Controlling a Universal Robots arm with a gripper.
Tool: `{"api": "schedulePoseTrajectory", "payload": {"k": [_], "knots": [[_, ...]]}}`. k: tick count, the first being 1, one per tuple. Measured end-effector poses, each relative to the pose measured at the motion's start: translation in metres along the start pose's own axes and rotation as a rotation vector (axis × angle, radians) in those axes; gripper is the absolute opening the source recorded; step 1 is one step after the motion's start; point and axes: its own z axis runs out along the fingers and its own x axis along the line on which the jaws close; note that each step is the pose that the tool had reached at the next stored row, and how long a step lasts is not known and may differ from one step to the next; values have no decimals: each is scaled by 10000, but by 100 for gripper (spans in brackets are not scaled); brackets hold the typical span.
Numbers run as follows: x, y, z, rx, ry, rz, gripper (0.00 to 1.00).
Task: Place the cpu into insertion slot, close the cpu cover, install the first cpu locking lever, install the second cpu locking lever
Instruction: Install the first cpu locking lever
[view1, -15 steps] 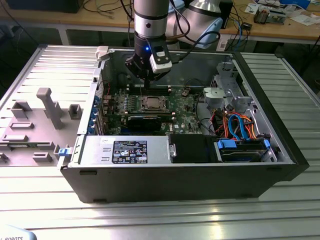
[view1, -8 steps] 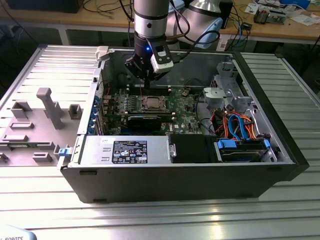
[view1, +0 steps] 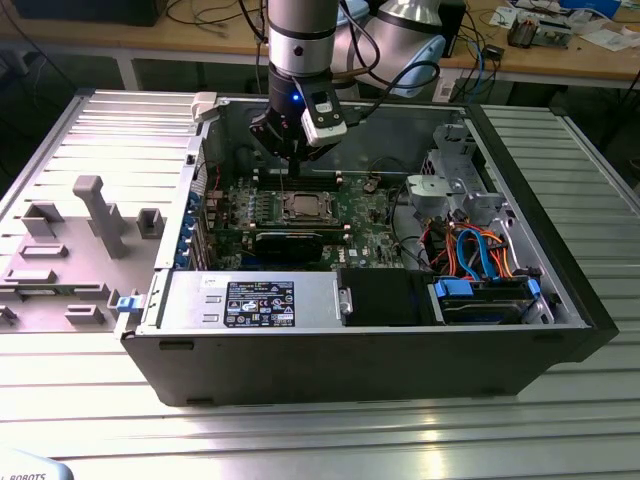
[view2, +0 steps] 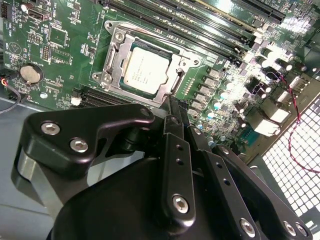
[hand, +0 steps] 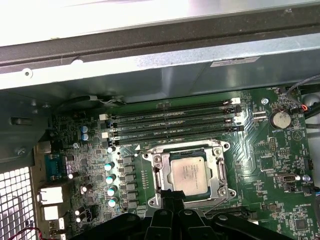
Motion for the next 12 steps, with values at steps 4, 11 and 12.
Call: {"api": "schedulePoseTrajectory", "payload": {"k": [4, 11, 12], "knots": [[16, -3, 15, -1, -6, -272, 11], [164, -21, 37, -10, -63, -417, 11], [164, -22, 38, -8, -54, -650, 11]]}}
